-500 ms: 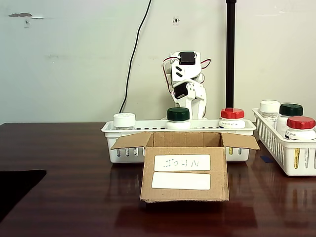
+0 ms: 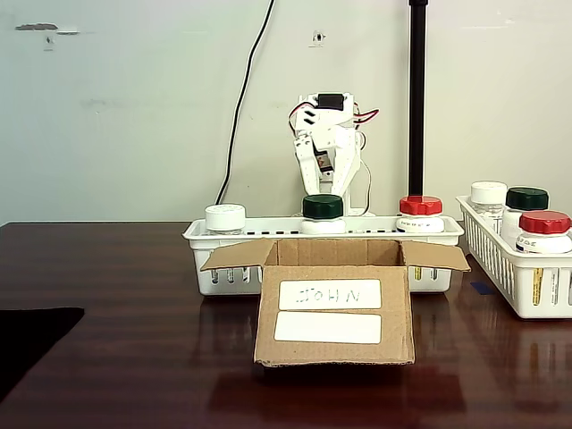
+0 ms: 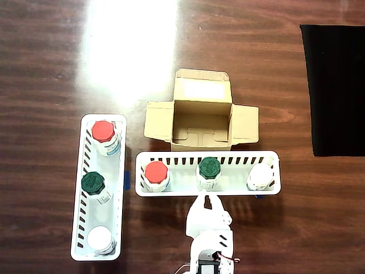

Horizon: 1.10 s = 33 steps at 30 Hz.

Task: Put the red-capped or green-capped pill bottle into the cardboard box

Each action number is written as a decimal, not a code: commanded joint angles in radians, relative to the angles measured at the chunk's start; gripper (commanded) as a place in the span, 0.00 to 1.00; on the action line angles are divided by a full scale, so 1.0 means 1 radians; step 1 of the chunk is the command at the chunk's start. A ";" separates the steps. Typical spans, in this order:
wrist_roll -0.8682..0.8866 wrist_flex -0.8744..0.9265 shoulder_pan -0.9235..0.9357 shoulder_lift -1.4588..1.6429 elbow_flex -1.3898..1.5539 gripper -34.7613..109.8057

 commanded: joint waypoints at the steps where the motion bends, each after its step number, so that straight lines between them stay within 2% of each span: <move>1: 0.017 0.025 0.009 0.087 -0.061 0.28; 7: 0.028 0.210 -0.009 0.072 -0.255 0.28; 10: 0.021 0.242 -0.025 -0.046 -0.387 0.30; 16: 0.011 0.247 -0.054 -0.337 -0.655 0.49; 20: 0.035 0.201 -0.049 -0.419 -0.707 0.61; 24: 0.052 0.120 -0.048 -0.488 -0.701 0.69; 33: 0.100 -0.104 -0.107 -0.604 -0.607 0.71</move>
